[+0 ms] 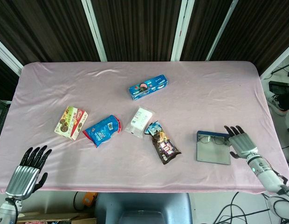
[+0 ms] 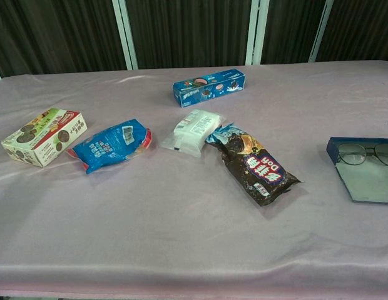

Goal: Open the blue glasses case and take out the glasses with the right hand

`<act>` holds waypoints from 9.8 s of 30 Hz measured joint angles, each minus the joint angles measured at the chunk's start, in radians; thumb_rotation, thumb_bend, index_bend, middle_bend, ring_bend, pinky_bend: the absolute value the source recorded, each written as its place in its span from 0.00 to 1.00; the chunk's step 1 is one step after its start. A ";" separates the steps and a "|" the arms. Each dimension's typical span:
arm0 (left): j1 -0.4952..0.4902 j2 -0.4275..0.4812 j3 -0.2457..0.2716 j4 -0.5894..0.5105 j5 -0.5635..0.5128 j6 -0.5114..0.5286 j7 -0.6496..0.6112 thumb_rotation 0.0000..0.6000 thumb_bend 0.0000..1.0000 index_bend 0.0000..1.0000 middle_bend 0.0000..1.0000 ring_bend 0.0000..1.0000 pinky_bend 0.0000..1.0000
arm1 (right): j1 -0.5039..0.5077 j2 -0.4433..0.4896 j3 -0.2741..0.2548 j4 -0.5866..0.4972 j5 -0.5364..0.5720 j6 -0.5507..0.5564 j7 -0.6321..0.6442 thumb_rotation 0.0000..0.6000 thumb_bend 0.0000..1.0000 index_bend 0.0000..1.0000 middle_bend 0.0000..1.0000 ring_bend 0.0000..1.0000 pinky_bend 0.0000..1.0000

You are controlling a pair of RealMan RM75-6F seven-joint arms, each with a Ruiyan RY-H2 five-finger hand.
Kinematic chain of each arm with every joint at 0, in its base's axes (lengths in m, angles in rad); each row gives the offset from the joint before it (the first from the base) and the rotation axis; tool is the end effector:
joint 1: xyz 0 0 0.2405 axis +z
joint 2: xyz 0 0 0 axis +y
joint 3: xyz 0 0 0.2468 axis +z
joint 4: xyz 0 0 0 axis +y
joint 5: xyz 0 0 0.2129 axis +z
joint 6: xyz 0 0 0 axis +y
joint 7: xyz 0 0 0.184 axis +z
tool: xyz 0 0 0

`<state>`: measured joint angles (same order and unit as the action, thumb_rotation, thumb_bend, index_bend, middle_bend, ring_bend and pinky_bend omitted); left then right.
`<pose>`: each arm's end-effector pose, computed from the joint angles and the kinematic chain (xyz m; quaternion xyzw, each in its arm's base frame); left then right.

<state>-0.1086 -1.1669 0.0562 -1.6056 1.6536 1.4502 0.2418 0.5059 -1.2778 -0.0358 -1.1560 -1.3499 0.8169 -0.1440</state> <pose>-0.2815 0.2003 0.1038 -0.7054 -0.3143 -0.3263 0.5451 -0.3619 -0.3378 0.0691 0.7786 -0.3374 0.1164 0.5161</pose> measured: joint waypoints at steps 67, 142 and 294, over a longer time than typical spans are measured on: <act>0.002 0.007 0.000 0.002 -0.002 0.008 -0.015 1.00 0.41 0.00 0.00 0.00 0.00 | 0.122 -0.175 0.119 0.143 0.101 -0.062 -0.083 1.00 0.55 0.58 0.00 0.00 0.00; 0.000 0.007 0.003 -0.001 -0.001 0.005 -0.015 1.00 0.41 0.00 0.00 0.00 0.00 | 0.138 -0.435 0.286 0.446 0.112 0.119 -0.192 1.00 0.39 0.28 0.00 0.00 0.00; 0.046 0.053 0.000 0.022 0.033 0.099 -0.131 1.00 0.43 0.00 0.00 0.00 0.00 | -0.193 -0.005 -0.191 -0.497 -0.011 0.768 -0.233 1.00 0.41 0.08 0.00 0.00 0.00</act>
<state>-0.0628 -1.1142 0.0563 -1.5831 1.6867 1.5488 0.1106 0.3125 -1.2831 -0.2264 -1.6528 -1.3606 1.5854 -0.3773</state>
